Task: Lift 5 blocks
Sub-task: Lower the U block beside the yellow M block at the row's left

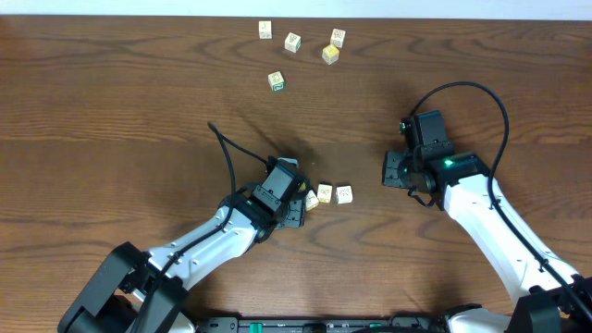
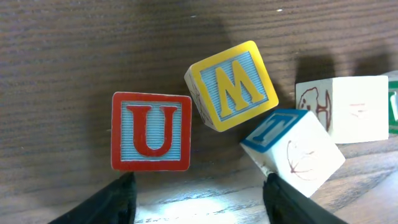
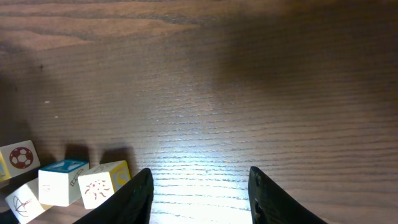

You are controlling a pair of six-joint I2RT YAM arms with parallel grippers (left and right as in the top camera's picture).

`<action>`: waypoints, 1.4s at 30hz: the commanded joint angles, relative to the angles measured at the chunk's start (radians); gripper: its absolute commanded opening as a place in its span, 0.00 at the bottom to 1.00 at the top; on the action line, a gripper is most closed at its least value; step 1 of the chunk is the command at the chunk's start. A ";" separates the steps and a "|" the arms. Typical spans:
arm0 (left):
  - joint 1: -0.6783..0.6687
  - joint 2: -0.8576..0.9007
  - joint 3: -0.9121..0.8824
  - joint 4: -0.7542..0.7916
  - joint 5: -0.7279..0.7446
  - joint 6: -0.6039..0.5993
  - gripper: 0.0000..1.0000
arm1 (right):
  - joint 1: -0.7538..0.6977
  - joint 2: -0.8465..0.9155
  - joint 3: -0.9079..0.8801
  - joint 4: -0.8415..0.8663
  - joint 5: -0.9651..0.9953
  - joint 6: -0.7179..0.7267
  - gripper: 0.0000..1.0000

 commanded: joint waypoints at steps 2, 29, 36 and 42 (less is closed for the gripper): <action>-0.002 -0.017 -0.004 -0.009 -0.010 -0.029 0.67 | 0.007 -0.001 0.000 0.001 0.014 0.001 0.47; -0.002 -0.017 -0.004 0.014 -0.031 -0.093 0.67 | 0.007 -0.001 0.000 0.001 0.026 0.001 0.47; -0.003 -0.023 -0.004 -0.006 0.008 -0.157 0.43 | 0.007 -0.001 0.000 0.001 0.029 0.001 0.47; -0.026 -0.043 -0.004 -0.026 0.010 -0.164 0.25 | 0.007 -0.001 -0.001 0.001 0.029 0.001 0.47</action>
